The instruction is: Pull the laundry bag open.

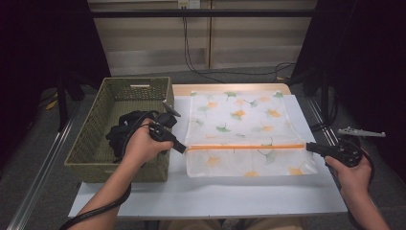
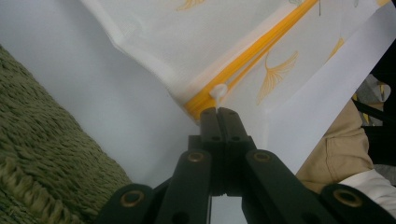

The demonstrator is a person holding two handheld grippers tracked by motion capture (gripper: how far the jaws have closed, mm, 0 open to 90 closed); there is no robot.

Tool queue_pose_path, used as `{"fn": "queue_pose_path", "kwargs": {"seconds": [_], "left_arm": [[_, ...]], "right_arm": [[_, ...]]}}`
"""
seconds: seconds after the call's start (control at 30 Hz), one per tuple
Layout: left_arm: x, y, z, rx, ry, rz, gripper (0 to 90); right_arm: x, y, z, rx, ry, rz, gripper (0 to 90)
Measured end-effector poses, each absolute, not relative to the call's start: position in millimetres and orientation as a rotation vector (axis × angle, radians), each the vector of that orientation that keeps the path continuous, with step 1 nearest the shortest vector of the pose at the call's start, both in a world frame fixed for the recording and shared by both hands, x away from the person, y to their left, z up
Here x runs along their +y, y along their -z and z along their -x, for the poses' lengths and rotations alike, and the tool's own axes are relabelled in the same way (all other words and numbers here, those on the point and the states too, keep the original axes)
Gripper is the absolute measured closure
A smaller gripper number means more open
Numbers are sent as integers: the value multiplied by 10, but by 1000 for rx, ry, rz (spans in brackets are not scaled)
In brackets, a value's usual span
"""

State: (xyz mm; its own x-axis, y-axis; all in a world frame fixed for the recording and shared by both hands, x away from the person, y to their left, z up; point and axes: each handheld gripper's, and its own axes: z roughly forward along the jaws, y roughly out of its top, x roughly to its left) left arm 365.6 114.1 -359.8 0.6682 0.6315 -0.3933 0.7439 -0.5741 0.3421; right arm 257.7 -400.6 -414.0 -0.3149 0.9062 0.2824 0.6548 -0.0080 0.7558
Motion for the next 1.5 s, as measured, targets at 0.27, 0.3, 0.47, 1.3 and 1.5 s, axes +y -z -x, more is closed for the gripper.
{"fn": "queue_pose_path", "kwargs": {"seconds": [0.27, 0.3, 0.47, 1.3, 1.5], "left_arm": [[1213, 3536, -3669, 1078, 293, -2399, 900], [1217, 3533, -3666, 1083, 288, -2392, 900], [1234, 3523, -3668, 1078, 293, -2395, 900], [1211, 3597, -3639, 1069, 336, -2380, 900], [1177, 3618, -3637, 1069, 338, -2358, 900]], "right_arm": [[-4032, 4142, -2571, 1970, -1227, -1641, 864], [-4032, 4144, -2570, 1967, -1228, -1642, 864], [-4016, 4146, -2573, 1974, -1224, -1640, 864], [-3949, 4239, -2589, 2031, -1213, -1659, 848], [-3928, 4253, -2594, 2054, -1196, -1645, 824]]}}
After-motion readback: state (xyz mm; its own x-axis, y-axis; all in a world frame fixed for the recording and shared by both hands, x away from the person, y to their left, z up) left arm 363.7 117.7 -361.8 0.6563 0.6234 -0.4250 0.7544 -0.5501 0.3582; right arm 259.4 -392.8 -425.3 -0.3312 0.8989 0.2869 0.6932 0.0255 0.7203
